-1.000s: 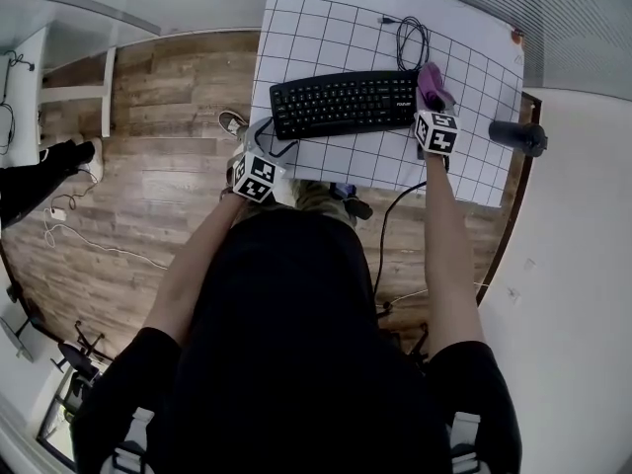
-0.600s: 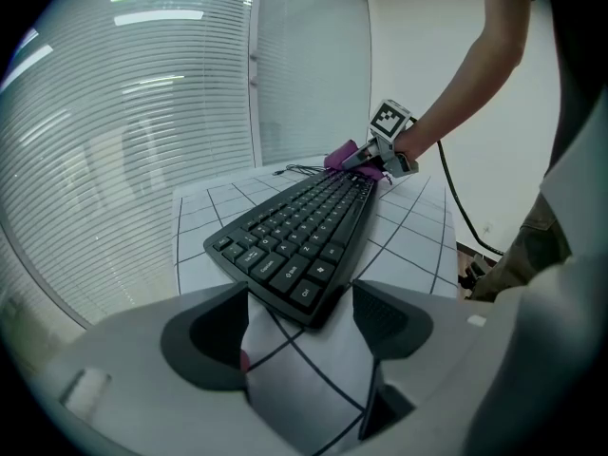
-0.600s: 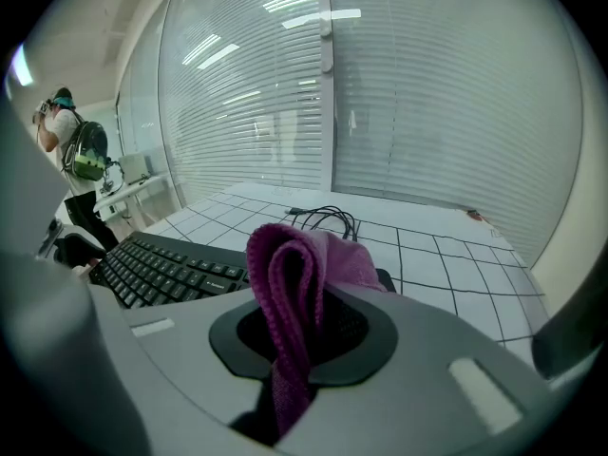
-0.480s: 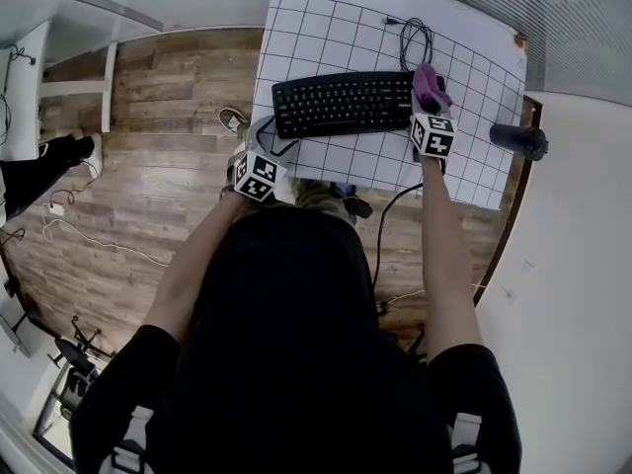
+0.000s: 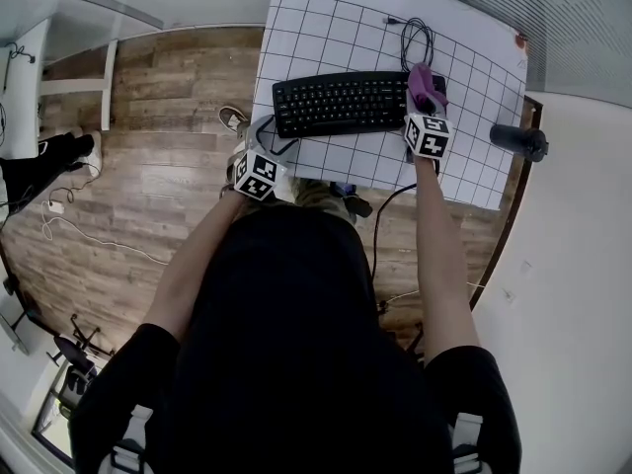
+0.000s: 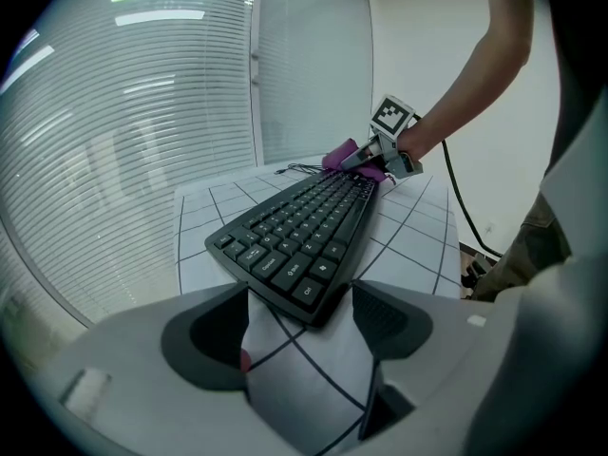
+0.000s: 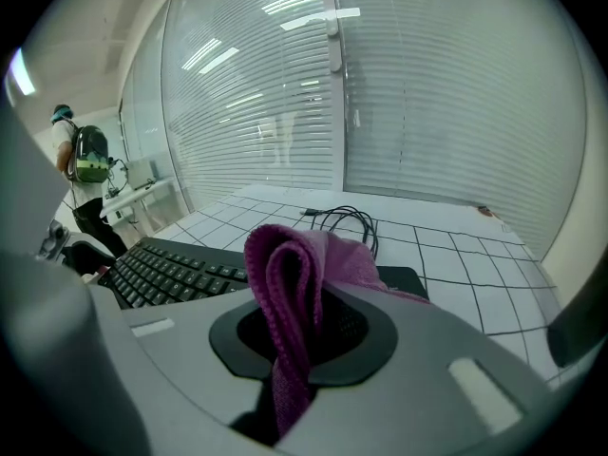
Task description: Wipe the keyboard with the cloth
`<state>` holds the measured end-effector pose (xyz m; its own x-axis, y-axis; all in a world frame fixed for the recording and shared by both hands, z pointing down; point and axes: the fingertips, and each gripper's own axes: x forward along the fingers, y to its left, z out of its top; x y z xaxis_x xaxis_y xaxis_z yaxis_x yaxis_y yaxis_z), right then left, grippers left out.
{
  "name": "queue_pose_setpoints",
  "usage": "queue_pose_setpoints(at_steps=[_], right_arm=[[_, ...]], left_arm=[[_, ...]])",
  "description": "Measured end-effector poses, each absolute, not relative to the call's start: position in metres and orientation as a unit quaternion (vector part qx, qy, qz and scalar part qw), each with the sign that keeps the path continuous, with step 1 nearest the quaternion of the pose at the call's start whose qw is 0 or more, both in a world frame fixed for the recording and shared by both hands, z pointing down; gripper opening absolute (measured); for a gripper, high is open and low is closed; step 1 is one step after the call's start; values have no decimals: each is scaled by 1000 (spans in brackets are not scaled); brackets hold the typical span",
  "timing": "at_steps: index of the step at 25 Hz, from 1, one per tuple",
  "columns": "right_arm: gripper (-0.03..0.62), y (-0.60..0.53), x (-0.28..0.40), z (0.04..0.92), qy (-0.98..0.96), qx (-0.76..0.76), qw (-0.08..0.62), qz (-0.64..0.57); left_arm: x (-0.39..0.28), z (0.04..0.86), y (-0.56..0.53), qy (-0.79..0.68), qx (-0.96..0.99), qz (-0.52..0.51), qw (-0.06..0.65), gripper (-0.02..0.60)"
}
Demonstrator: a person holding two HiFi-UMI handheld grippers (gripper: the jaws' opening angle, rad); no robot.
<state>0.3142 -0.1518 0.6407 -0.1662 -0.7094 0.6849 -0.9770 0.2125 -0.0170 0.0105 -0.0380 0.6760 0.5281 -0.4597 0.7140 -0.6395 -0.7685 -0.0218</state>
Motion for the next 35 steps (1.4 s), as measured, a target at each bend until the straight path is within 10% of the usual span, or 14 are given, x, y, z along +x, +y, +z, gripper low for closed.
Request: queue_pose_setpoints(at_steps=[35], right_arm=[[63, -139, 226, 643, -763, 526, 291, 238]], left_arm=[[10, 678, -38, -316, 865, 364, 138, 324]])
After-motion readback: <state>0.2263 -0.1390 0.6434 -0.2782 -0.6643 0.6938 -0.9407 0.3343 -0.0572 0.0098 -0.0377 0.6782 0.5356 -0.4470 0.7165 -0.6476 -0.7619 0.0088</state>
